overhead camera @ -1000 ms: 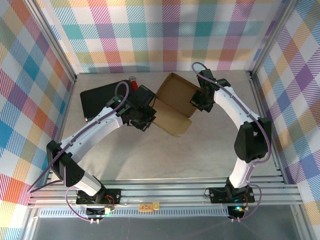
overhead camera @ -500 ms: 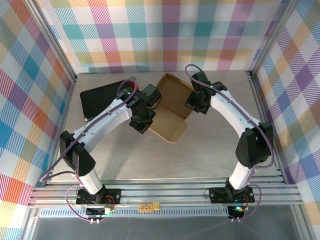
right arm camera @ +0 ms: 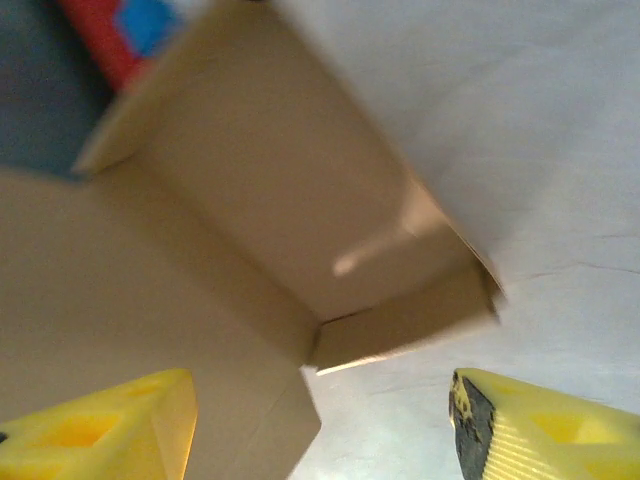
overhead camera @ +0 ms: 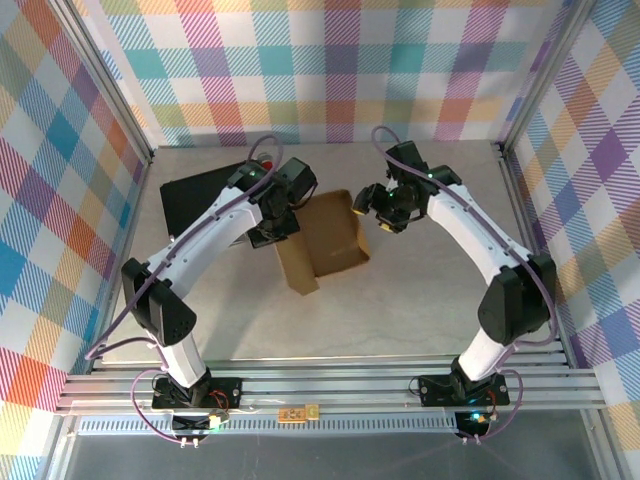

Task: Fold the paper box

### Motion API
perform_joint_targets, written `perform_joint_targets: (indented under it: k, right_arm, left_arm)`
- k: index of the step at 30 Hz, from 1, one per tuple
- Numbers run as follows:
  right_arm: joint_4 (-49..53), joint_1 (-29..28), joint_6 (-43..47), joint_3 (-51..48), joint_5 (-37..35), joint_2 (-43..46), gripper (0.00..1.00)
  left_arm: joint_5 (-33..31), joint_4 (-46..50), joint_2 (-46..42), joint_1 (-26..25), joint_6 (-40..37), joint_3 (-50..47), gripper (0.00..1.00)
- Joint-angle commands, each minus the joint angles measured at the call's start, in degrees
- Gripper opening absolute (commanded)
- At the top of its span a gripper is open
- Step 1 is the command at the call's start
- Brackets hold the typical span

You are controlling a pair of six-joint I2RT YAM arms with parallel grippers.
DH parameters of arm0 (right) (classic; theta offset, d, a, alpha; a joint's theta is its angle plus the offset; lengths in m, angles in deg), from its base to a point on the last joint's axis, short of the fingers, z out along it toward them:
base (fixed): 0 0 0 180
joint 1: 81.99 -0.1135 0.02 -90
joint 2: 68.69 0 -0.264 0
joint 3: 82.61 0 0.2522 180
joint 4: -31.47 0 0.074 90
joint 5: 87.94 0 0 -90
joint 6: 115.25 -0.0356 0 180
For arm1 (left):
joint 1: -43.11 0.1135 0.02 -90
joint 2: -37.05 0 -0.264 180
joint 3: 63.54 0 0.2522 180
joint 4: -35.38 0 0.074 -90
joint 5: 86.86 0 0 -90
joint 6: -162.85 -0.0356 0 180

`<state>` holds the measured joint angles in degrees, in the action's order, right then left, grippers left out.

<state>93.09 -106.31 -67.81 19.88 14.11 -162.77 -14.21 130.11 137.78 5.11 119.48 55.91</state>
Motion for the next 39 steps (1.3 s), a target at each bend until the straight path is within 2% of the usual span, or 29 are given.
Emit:
perform_joint_targets:
  k: [1,3,7,9,12,14,16,20,25,34,39]
  right_arm:
    - [-6.7,0.3,7.5,0.0,13.1,4.5,0.68]
    - [-7.7,0.5,11.9,0.1,12.5,5.7,0.66]
    - [-14.6,2.2,21.3,-3.0,12.1,7.6,0.62]
    - [-21.2,2.4,27.7,-6.8,10.6,9.1,0.62]
    - [-34.7,3.8,37.2,-14.7,13.0,11.3,0.62]
    - [-44.0,4.9,42.9,-20.0,15.6,12.4,0.66]
    - [-48.6,4.9,51.5,-22.7,17.5,12.4,0.67]
    - [-45.8,4.8,61.5,-19.3,21.6,8.5,0.69]
    - [-43.0,3.7,67.1,-16.4,21.5,4.0,0.67]
    - [-42.2,0.5,72.7,-12.7,18.4,-2.5,0.66]
    - [-40.3,-0.5,73.0,-9.9,17.4,-4.3,0.56]
  left_arm:
    - [-9.8,5.5,2.4,0.5,-22.5,3.6,0.00]
    - [-12.4,4.5,2.7,0.5,-28.7,5.2,0.00]
    - [-13.0,-1.6,2.1,0.4,-41.2,6.1,0.00]
    - [-13.0,-5.0,2.2,0.2,-47.5,6.7,0.00]
    - [-12.4,-9.5,2.2,0.1,-55.8,6.5,0.00]
    - [-9.5,-11.5,2.2,0.2,-60.6,6.1,0.00]
    - [-6.9,-12.8,2.2,0.1,-63.1,5.7,0.00]
    - [0.6,-15.3,0.5,0.2,-69.3,2.7,0.00]
    - [4.2,-15.6,-0.1,0.1,-71.9,1.8,0.00]
    - [5.7,-18.1,-1.0,-0.2,-74.6,1.7,0.00]
    - [6.4,-18.4,-1.0,-0.3,-75.0,1.2,0.00]
